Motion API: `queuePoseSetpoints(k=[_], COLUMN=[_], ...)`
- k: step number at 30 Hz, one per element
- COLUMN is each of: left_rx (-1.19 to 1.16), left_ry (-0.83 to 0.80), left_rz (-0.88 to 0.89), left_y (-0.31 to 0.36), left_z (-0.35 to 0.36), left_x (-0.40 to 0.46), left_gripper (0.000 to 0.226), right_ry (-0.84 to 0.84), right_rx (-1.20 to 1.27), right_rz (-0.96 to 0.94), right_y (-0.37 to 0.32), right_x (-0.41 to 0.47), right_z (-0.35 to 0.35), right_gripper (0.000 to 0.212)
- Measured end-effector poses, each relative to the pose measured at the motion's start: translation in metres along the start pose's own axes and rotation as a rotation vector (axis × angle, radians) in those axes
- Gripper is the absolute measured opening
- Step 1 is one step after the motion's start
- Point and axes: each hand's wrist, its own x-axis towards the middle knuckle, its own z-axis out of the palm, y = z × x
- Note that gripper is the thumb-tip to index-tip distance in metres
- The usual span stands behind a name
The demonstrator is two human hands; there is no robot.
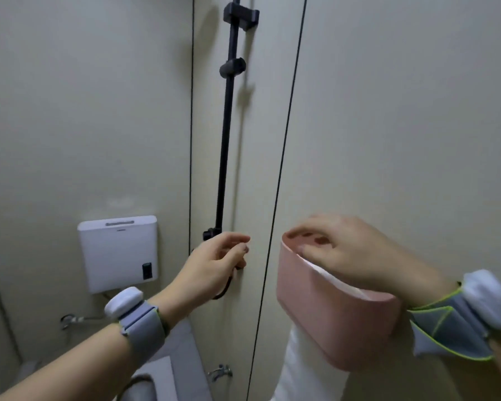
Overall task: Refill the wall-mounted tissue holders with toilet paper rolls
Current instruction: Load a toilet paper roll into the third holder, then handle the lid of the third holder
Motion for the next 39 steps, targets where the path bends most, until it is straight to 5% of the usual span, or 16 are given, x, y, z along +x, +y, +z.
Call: queuePoseSetpoints(k=[5, 14, 21, 26, 32, 39], left_rx=[0.156, 0.419, 0.514, 0.708, 0.819, 1.004], left_ry=[0.155, 0.492, 0.659, 0.569, 0.104, -0.025], left_rz=[-0.096, -0.483, -0.94, -1.226, -1.429, -1.243], left_y=[-0.03, -0.102, -0.138, -0.147, -0.157, -0.162], left_z=[-0.088, -0.21, -0.22, -0.2, -0.154, -0.124], left_x=[-0.093, -0.326, -0.508, -0.592, -0.649, -0.667], left_gripper=[0.017, 0.019, 0.027, 0.033, 0.031, 0.033], right_ry=[-0.006, -0.477, -0.853, -1.001, -0.97, -0.818], right_rx=[0.048, 0.238, 0.361, 0.369, 0.217, 0.098], right_rz=[-0.271, -0.556, -0.825, -1.053, -1.315, -1.408], right_y=[-0.1, -0.289, -0.419, -0.467, -0.474, -0.453], right_x=[0.012, -0.025, -0.111, -0.161, -0.201, -0.232], right_z=[0.069, 0.284, 0.415, 0.459, 0.499, 0.524], right_gripper=[0.031, 0.04, 0.04, 0.038, 0.05, 0.034])
